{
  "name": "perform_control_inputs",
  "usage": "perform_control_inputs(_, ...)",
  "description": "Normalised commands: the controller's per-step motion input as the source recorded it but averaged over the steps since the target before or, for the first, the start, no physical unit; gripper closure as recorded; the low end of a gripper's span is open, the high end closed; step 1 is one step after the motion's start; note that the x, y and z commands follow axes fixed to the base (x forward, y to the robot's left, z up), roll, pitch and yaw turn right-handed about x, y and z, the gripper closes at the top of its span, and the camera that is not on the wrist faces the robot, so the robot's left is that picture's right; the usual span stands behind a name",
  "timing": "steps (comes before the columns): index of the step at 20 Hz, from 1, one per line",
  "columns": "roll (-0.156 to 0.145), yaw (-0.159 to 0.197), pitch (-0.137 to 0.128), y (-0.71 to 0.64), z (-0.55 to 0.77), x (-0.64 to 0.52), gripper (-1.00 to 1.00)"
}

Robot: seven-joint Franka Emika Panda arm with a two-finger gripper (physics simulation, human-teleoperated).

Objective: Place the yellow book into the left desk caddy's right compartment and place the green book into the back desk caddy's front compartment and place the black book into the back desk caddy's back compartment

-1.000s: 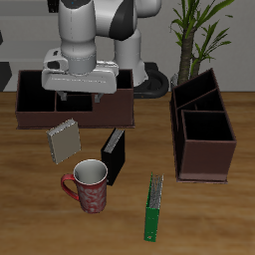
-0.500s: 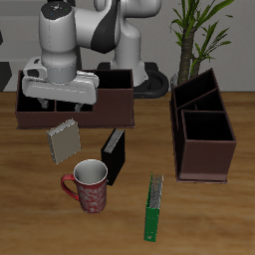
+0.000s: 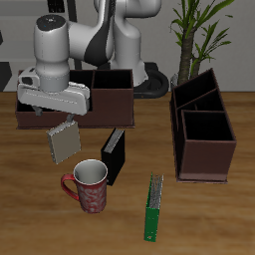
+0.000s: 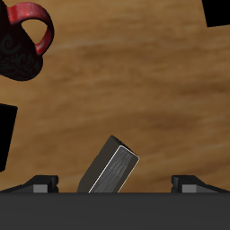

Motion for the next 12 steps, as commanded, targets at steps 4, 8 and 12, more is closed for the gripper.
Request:
perform_control_inputs(4,-0.026,-0.131,-0.042,-0.11,-0.09,-0.07,-1.0)
perform_control_inputs(8,-0.02,-0.059,-0.064,-0.02,-0.05,-0.02,-1.0)
perform_control_inputs(12,0.015,-0.112,0.006,-0.01,-0.12,0.09,-1.0)
